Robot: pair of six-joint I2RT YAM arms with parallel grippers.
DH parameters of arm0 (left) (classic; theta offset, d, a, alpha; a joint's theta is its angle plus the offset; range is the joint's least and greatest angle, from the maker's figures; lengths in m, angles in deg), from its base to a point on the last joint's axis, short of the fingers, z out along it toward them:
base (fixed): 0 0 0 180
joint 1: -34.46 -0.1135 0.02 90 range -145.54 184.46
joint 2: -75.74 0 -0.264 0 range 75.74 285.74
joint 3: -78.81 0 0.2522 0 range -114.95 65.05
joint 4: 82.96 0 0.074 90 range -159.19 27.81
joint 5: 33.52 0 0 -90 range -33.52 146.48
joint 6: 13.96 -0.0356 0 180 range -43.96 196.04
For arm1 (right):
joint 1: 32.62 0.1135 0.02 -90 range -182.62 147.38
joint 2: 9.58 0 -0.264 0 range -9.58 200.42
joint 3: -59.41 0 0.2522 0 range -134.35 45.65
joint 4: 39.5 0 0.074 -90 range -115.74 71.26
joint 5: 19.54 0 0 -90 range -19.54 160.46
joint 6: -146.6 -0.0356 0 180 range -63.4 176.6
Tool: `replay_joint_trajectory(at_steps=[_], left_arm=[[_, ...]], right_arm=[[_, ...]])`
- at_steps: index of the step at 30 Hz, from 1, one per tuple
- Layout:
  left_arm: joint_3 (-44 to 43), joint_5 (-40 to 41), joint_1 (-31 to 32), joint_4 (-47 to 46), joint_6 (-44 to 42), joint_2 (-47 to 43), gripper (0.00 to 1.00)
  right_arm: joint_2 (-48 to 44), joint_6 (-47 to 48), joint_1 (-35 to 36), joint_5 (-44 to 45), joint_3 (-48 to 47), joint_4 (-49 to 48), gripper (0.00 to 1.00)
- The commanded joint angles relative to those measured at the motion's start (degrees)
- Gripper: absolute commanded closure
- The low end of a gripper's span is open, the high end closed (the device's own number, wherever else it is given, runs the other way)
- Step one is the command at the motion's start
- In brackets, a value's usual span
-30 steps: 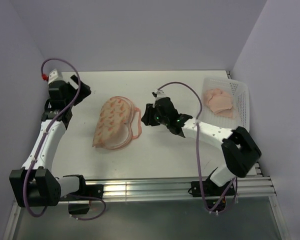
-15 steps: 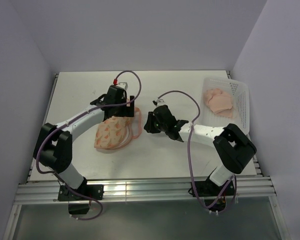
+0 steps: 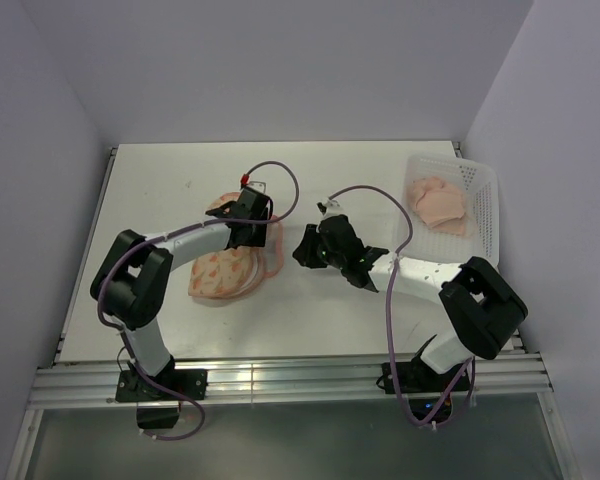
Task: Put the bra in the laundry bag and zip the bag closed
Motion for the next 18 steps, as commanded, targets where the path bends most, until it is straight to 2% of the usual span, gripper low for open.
replay_joint_trajectory(at_steps=[1,5,8,9,12,13,18], left_arm=[[0.61,3.62,-0.1,-2.11,0.83,0.37,0.48],[0.87,4.94,-0.19,-2.03,1.01,2.39,0.55],[1.13,4.68,-0.19,-2.63,1.18,2.92,0.56],[1.48,4.41,-0.19,-2.9,1.27,2.75,0.56],[2.01,3.62,-0.36,-3.87,1.45,1.61,0.78],[2.1,3.53,-0.45,-4.05,1.53,1.34,0.99],[4.99,-0.14,-2.02,-7.28,3.9,-3.92,1.0]], right_arm=[[-2.02,-0.6,-0.1,-0.12,0.44,-3.59,0.71],[-0.88,-1.65,-0.01,-0.12,0.44,-4.9,0.67],[0.35,-2.26,0.25,-2.23,0.62,-6.92,0.62],[0.79,-2.7,0.43,-2.49,0.62,-7.45,0.57],[3.08,-3.41,1.56,-3.37,-0.69,-8.33,0.5],[4.47,-3.58,1.92,-3.46,-1.48,-8.94,0.48],[8.88,-5.34,3.33,-3.73,-3.95,-10.27,0.44]])
